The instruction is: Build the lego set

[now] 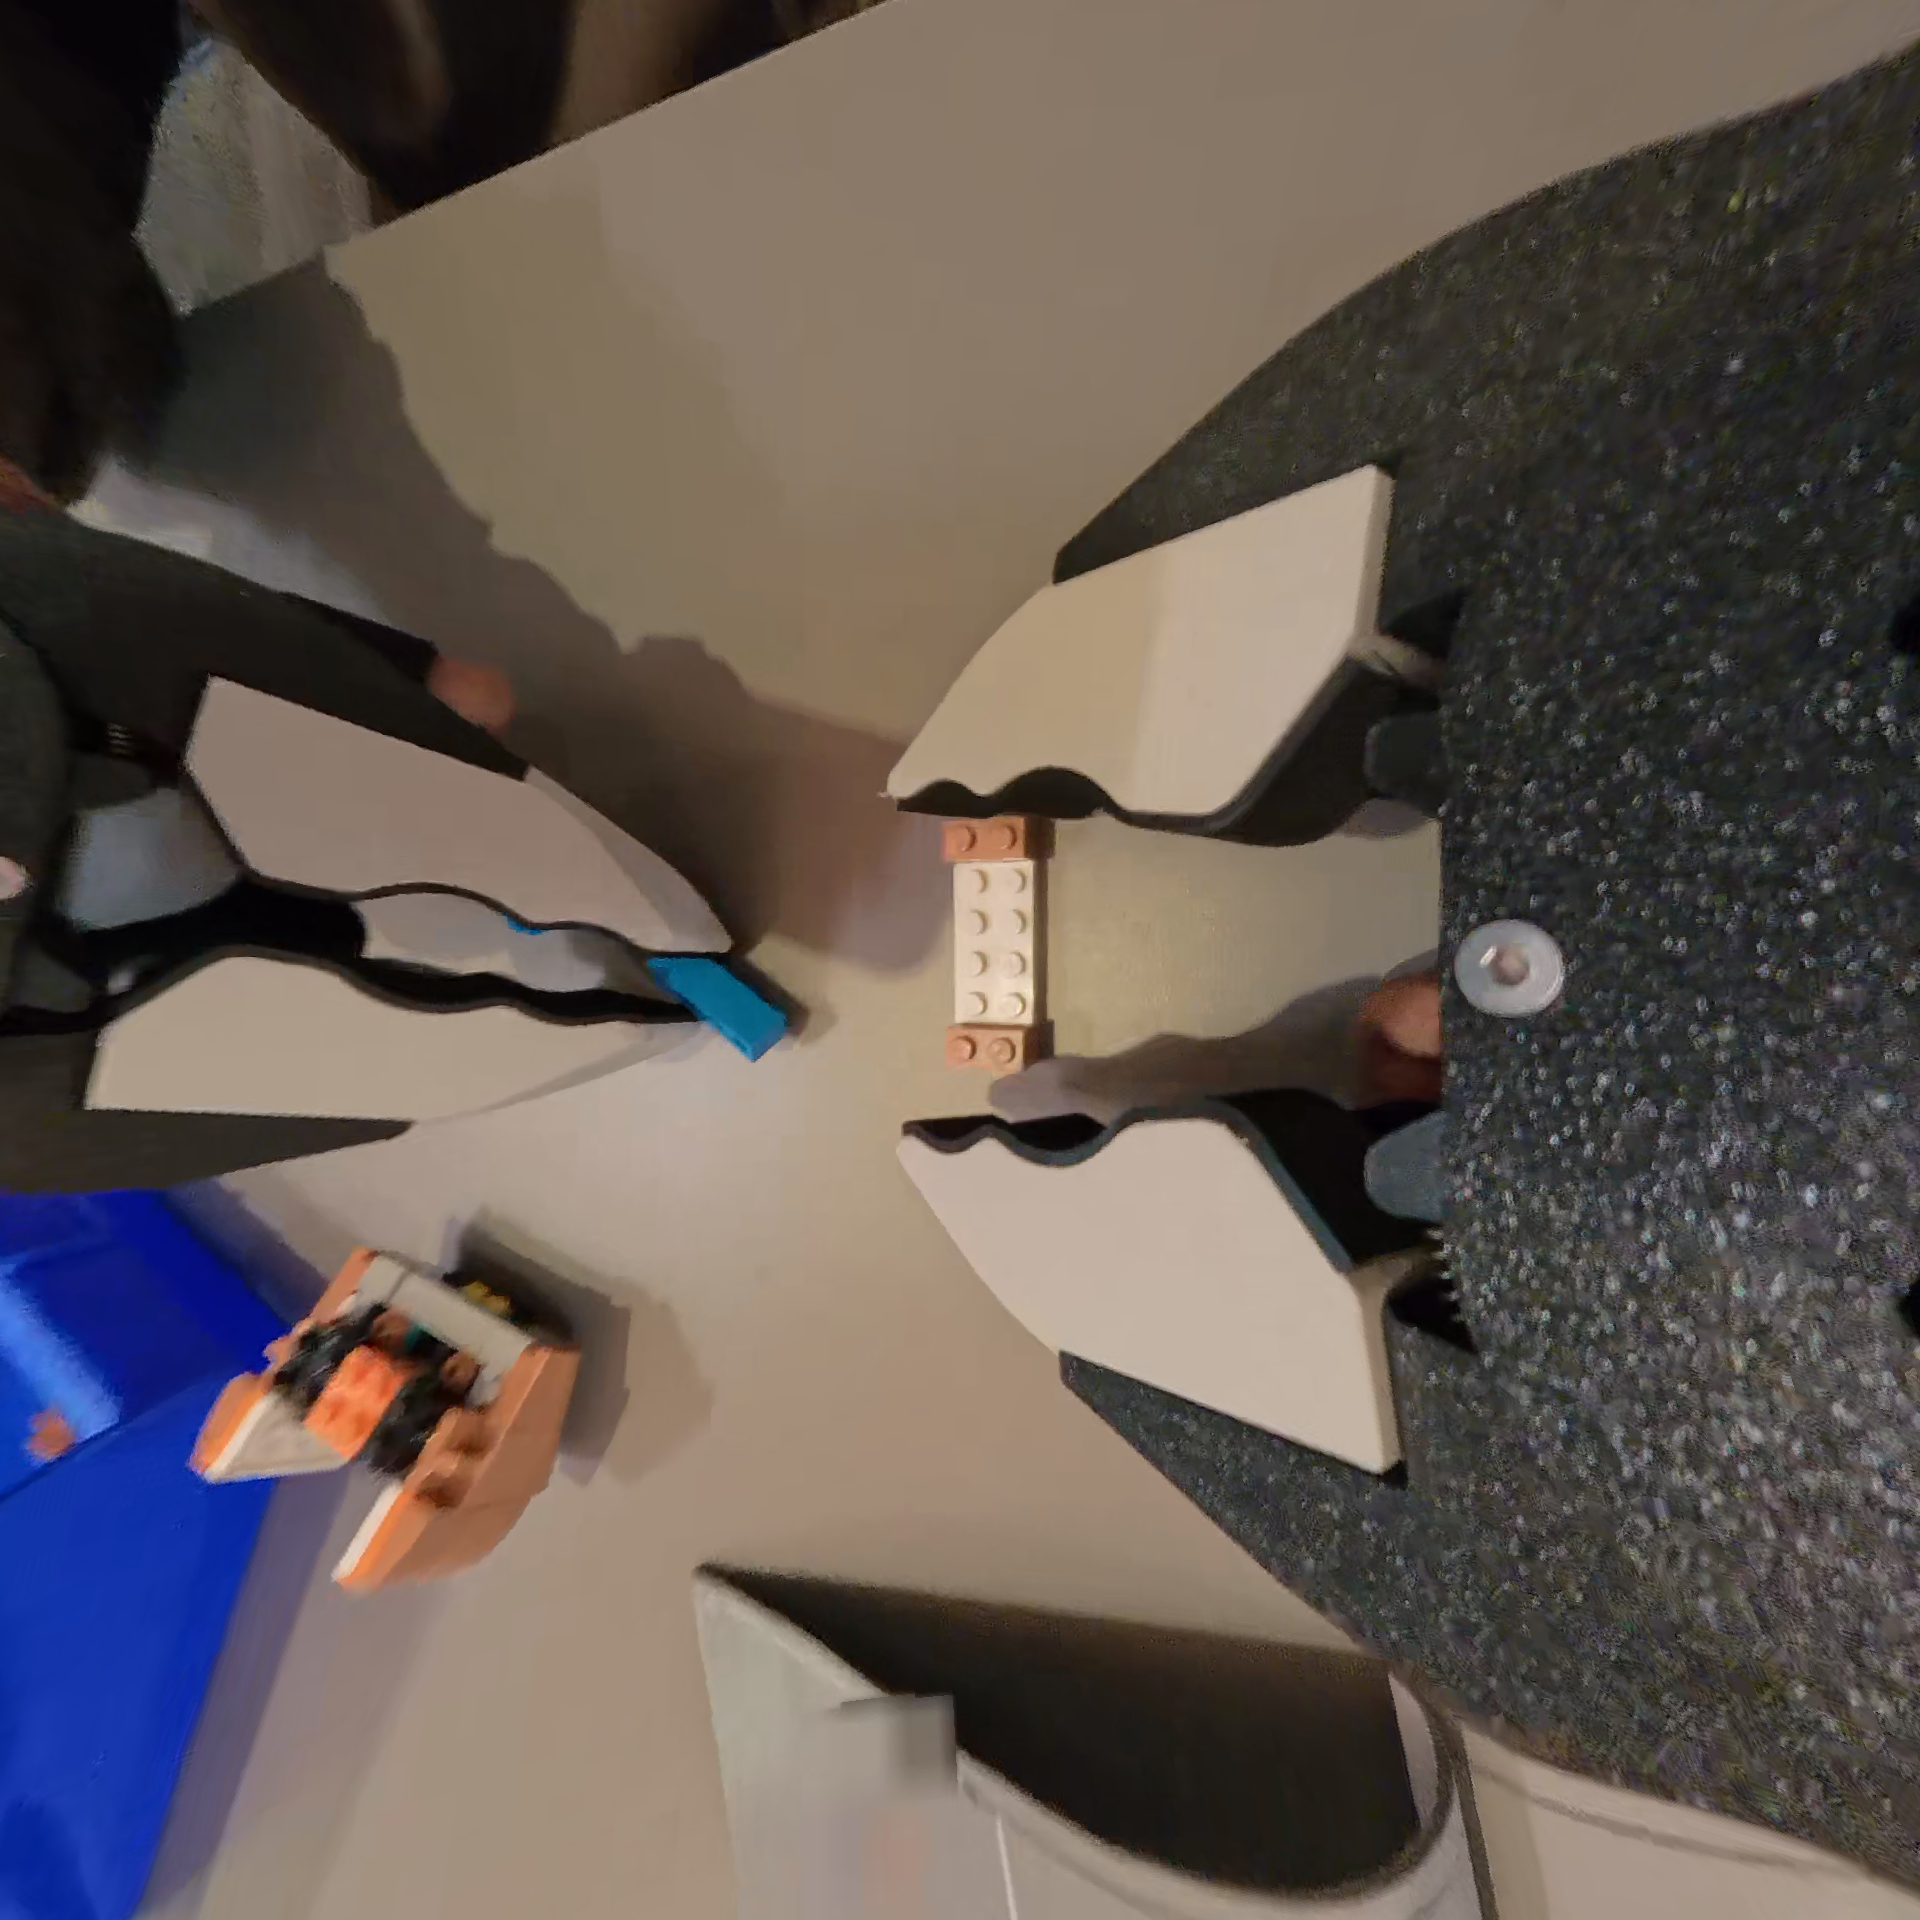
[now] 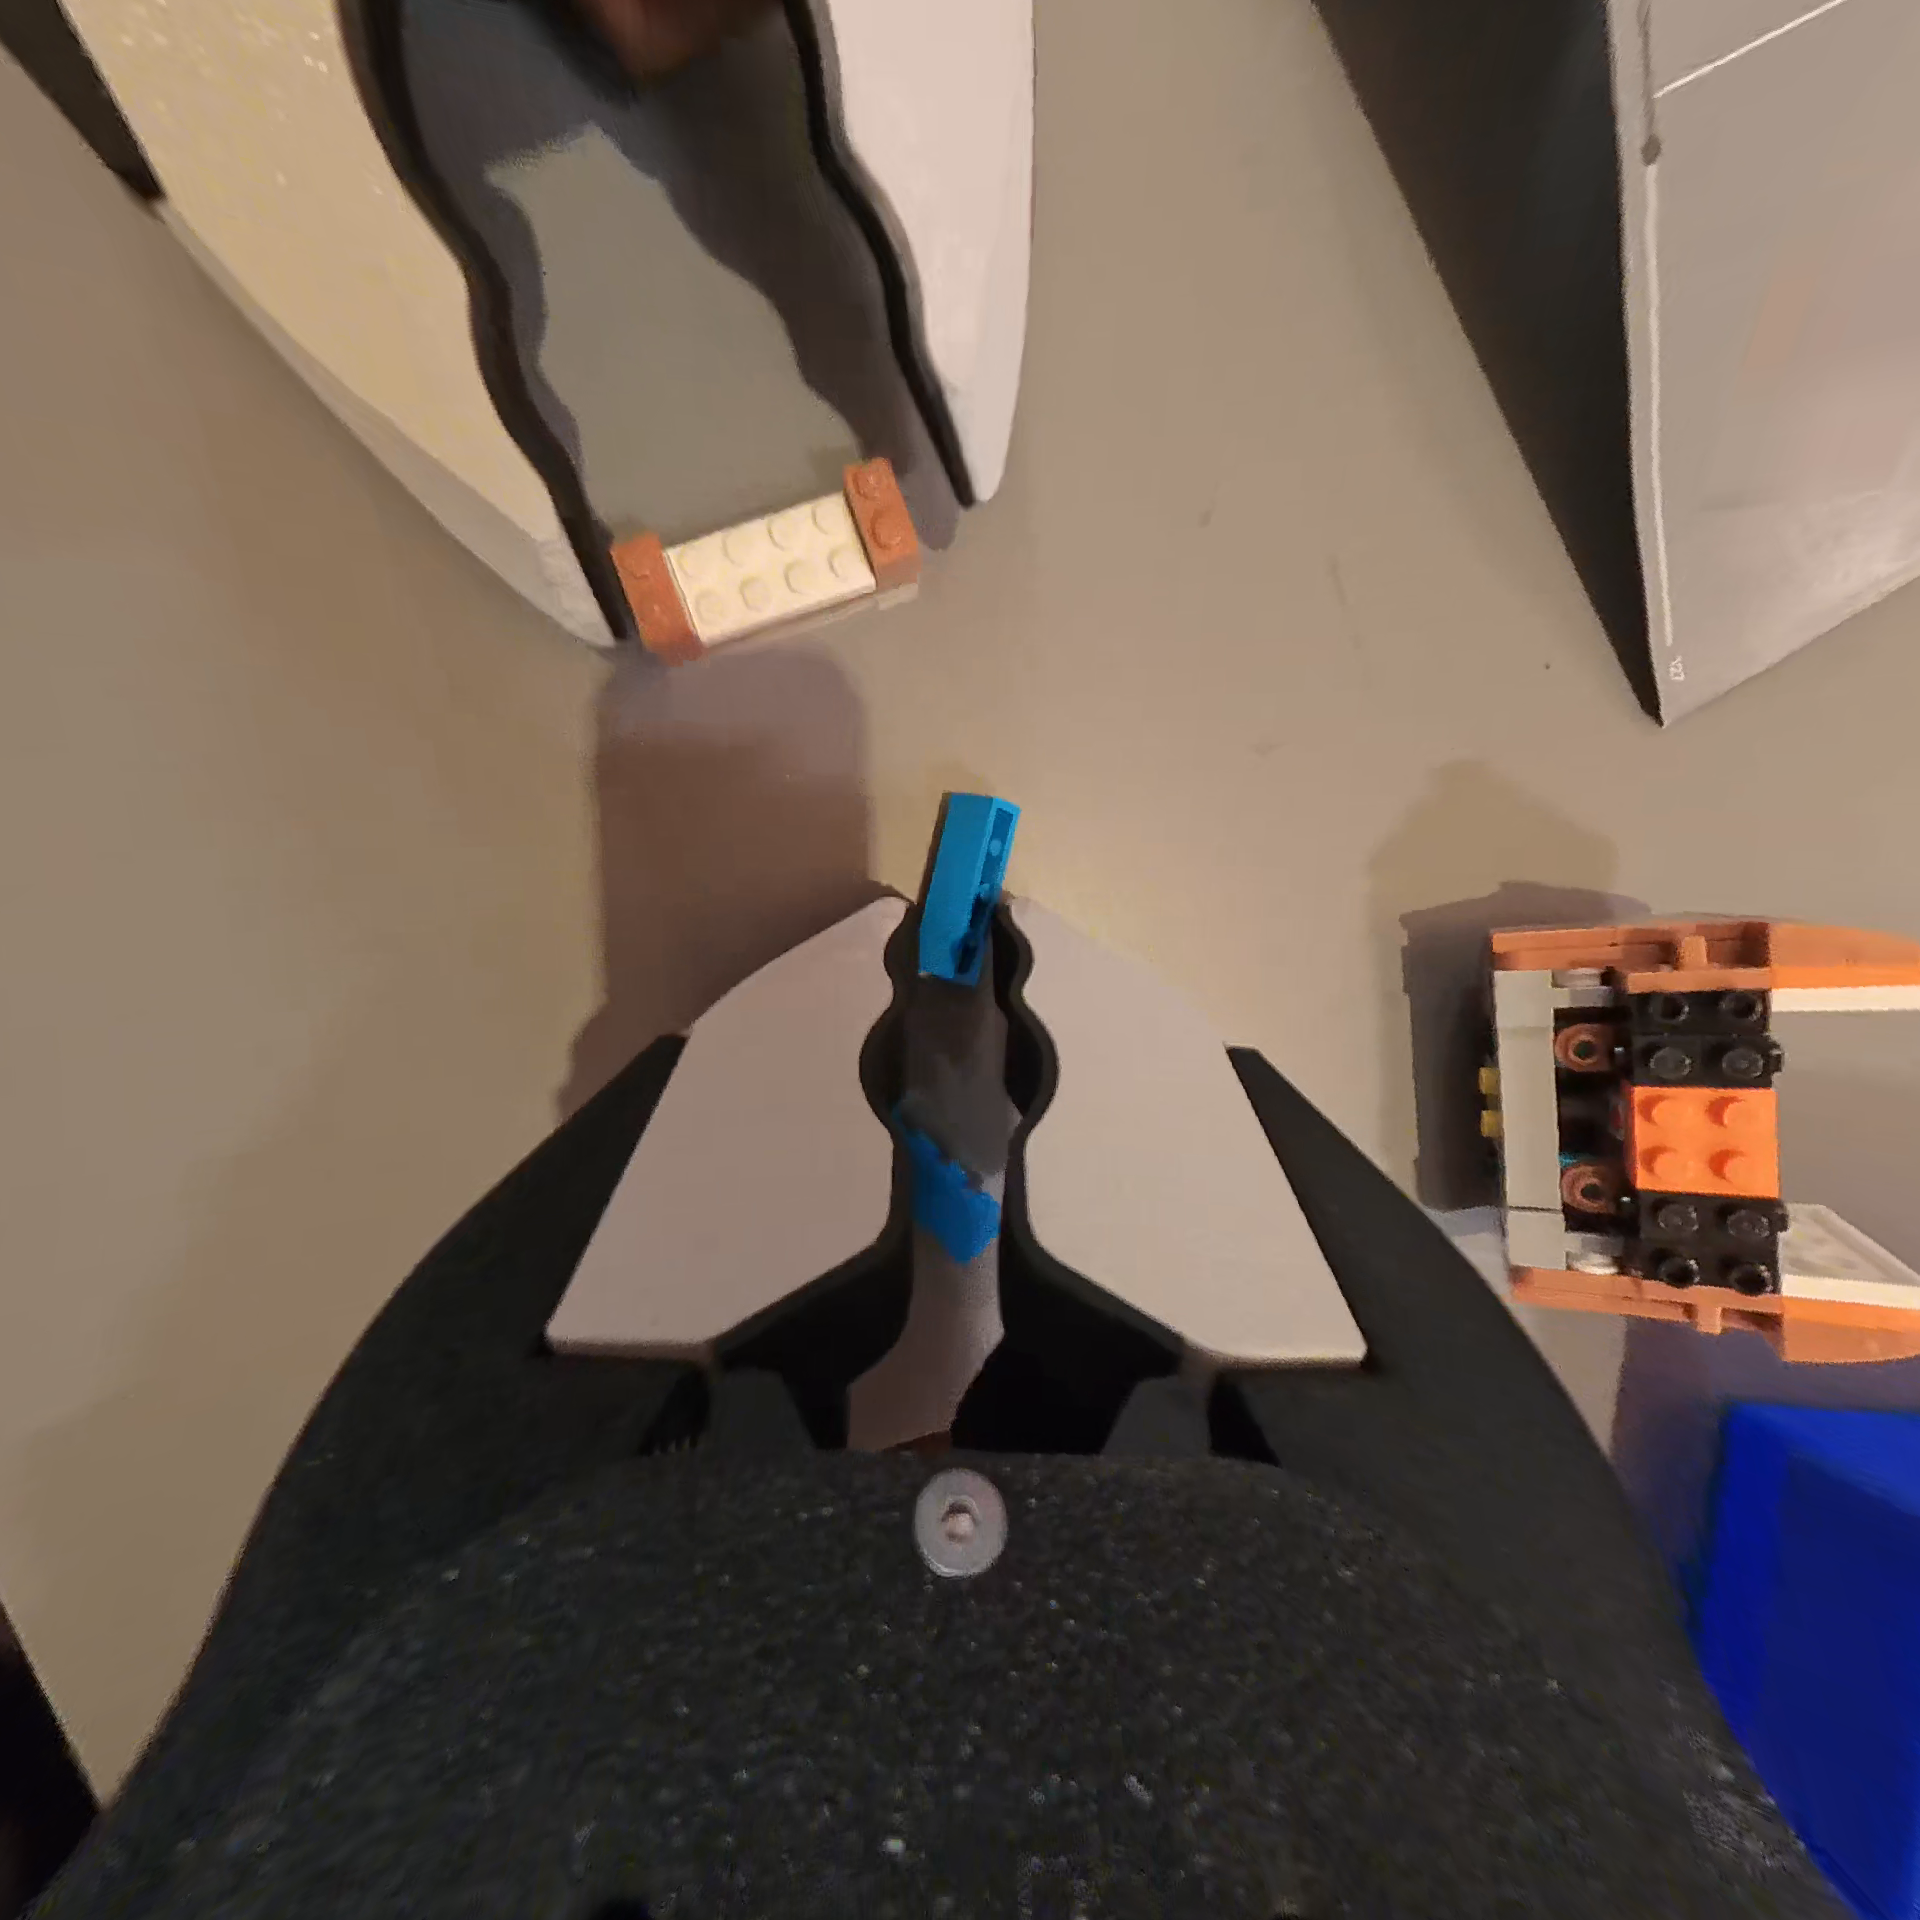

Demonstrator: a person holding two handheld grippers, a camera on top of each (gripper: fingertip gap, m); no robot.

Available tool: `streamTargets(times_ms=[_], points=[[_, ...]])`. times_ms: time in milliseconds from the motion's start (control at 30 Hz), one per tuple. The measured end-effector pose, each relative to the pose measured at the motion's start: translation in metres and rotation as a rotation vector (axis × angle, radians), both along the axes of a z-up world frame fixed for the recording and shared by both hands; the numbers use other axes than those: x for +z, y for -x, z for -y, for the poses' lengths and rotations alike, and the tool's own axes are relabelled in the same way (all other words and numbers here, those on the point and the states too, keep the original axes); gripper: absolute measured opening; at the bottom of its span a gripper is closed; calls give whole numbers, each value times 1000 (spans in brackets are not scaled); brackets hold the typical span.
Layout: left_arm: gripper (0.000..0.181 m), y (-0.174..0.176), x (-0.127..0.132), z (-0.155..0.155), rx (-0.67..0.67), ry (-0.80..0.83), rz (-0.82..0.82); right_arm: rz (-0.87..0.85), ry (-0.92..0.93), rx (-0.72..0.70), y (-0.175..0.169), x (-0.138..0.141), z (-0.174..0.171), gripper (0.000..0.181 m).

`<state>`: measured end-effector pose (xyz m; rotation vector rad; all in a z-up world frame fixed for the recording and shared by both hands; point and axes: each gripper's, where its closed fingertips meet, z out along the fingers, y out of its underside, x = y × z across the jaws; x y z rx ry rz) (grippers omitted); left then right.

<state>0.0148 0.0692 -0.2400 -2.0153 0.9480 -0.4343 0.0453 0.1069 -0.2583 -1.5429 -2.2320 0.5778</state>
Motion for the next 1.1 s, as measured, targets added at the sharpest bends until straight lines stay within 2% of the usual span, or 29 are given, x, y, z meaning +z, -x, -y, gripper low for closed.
streamTargets(times_ms=[100, 233, 333, 433, 567, 700, 833, 900, 1000, 1100], points=[[56, 2, 23, -7, 33, -165, 20, -148, 210, -83, 11, 24, 9, 13], [56, -2, 55, -11, 78, -437, 31, -437, 779, -261, 30, 79, 23, 13], [56, -3, 77, -9, 121, -636, 37, -552, 1147, -315, 32, 105, 30, 13], [57, -2, 88, -7, 148, -709, 63, -609, 1333, -310, 32, 117, 39, 13], [57, -3, 99, -2, 147, -754, 104, -612, 1411, -262, 33, 123, 56, 13], [38, -7, 98, 2, 104, -774, 91, -610, 1416, -243, 36, 122, 65, 13], [36, -9, 94, 5, 68, -744, 67, -607, 1299, -209, 33, 116, 65, 15], [36, -6, 92, 5, 54, -719, 46, -592, 1112, -177, 31, 106, 61, 28], [36, 6, 74, 4, 15, -576, -28, -536, 687, -73, 26, 84, 49, 37], [36, 22, 54, 3, 13, -434, -78, -376, 300, 43, 28, 49, 37, 54]])
